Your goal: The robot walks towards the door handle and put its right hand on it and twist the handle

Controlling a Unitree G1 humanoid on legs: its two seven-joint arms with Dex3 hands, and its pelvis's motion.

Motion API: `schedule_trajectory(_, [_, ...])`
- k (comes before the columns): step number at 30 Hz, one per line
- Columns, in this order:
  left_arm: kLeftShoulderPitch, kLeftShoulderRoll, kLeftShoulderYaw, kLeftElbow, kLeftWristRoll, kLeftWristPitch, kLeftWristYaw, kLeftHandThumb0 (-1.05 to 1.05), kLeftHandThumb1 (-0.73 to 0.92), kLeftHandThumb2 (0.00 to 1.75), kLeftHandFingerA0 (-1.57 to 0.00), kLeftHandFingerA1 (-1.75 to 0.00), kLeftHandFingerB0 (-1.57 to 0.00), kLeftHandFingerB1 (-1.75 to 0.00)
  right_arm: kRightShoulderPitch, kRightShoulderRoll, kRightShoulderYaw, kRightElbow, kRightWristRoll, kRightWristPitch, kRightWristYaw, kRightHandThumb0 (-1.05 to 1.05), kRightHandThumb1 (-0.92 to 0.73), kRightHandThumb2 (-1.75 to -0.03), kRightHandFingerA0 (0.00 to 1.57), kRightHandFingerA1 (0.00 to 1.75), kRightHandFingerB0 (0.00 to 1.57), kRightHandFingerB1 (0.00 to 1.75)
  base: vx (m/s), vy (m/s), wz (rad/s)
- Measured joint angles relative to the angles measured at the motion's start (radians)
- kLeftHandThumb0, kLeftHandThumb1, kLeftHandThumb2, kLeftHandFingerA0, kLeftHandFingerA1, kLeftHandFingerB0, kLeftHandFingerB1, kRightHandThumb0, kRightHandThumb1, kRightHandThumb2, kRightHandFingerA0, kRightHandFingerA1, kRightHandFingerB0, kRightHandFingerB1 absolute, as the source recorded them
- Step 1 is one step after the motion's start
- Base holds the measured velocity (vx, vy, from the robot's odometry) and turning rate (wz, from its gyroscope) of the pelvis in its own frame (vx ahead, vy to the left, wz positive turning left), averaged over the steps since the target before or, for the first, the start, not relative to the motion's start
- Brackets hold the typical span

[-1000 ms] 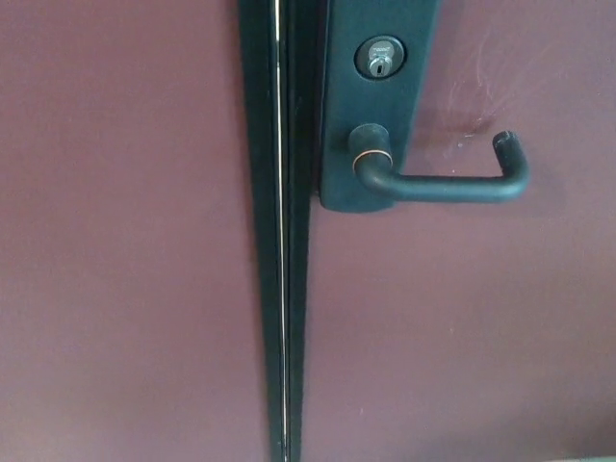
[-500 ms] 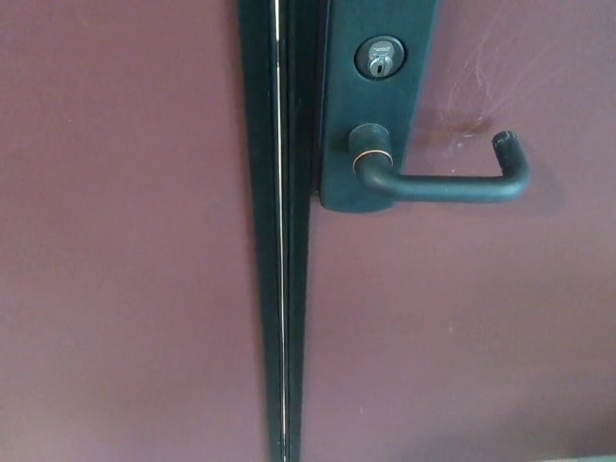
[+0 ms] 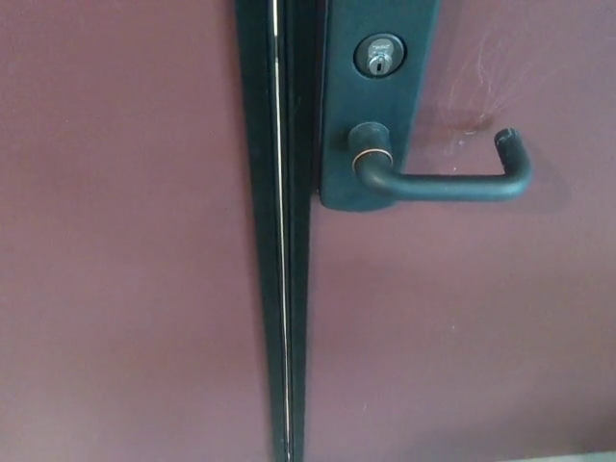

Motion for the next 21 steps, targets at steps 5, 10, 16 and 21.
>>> schedule_trajectory(5, [-0.001,0.000,0.001,0.000,-0.002,-0.001,-0.001,-0.25,0.30,0.85,-0.61,-0.87,-0.47,-0.71,0.071,-0.017,-0.035,-0.222,0.033,0.003,0.037,-0.51,-0.61,-0.59,0.45,0.51,0.40,0.45,0.00,0.000,0.00])
schedule_trajectory(10, [-0.002,0.000,0.000,0.001,-0.001,-0.001,-0.002,-0.28,0.29,0.82,-0.62,-0.86,-0.47,-0.71,0.105,-0.061,-0.065,-0.421,0.056,0.010,0.070,-0.88,-0.68,-0.61,0.24,1.14,0.20,0.91,0.00,0.000,0.00])
schedule_trajectory(16, [-0.002,0.000,0.000,0.002,-0.001,-0.002,-0.003,-0.28,0.34,0.68,-0.58,-0.90,-0.49,-0.71,0.115,-0.118,-0.074,-0.667,0.079,0.034,0.098,-0.95,-0.51,-1.03,0.24,0.82,0.23,0.70,0.00,0.000,0.00])
schedule_trajectory(21, [-0.001,0.000,-0.001,0.002,-0.001,-0.002,-0.004,-0.29,0.33,0.66,-0.59,-0.90,-0.50,-0.71,0.091,-0.197,-0.058,-0.871,0.094,0.072,0.135,-1.03,-0.57,-0.63,0.26,0.91,0.27,0.69,0.00,0.000,0.00])
